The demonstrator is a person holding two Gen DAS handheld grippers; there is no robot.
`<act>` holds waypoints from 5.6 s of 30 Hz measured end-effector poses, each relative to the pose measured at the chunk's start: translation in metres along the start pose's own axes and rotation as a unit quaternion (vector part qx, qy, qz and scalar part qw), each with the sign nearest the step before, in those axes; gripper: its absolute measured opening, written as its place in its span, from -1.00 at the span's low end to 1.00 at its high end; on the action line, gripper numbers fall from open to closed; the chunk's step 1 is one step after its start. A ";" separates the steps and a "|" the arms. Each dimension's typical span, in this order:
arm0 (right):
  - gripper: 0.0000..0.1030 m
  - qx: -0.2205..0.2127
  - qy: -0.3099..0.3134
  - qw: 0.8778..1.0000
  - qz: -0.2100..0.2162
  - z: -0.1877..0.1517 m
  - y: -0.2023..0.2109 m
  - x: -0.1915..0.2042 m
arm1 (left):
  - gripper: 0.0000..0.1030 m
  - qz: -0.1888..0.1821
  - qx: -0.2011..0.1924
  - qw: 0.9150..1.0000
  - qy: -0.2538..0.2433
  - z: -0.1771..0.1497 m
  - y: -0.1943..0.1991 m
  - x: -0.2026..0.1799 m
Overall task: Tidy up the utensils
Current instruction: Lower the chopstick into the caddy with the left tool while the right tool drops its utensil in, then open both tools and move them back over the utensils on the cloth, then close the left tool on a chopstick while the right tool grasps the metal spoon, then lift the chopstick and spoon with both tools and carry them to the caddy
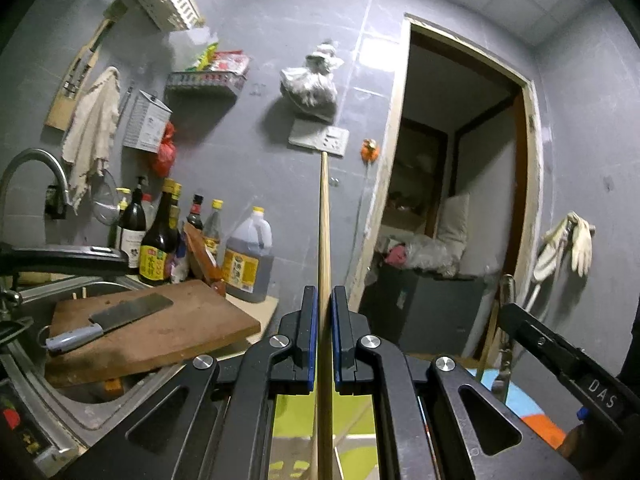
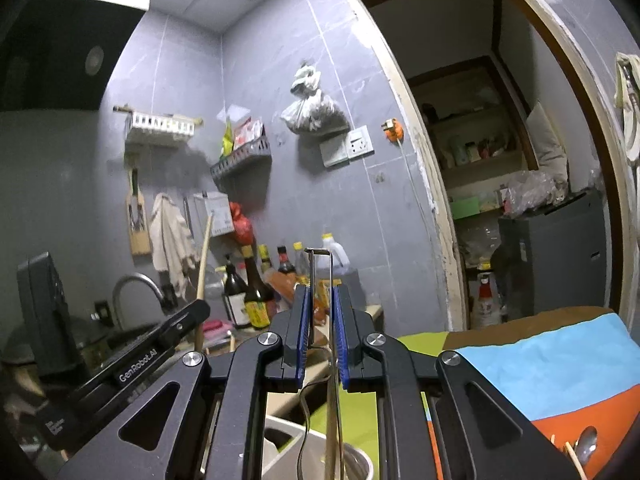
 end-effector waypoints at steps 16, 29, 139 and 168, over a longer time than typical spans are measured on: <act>-0.79 0.055 0.001 0.998 0.001 -0.034 0.004 -0.004 | -0.91 -0.014 0.054 0.998 -0.009 -0.033 0.005 -0.002; -0.54 0.090 -0.005 0.996 0.006 -0.049 0.012 -0.006 | -0.88 -0.024 0.082 0.996 -0.001 -0.042 0.017 0.001; 0.18 0.416 -0.056 0.897 -0.140 -0.143 0.113 -0.216 | -0.91 -0.099 0.439 0.865 -0.221 -0.238 -0.033 -0.216; -0.21 0.252 0.110 0.941 -0.199 -0.082 0.127 -0.170 | -0.95 -0.088 0.283 0.945 -0.139 -0.172 0.022 -0.200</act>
Point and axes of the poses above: each gripper's, at about its wrist camera, not at the fingertips, and y roughly against the way its jaws point, x to its left, z to its top, the point moved 8 cm from there along -y, roughly the way its jaws point, and after that the axes turned 12 degrees about z, right-handed, at the moved point
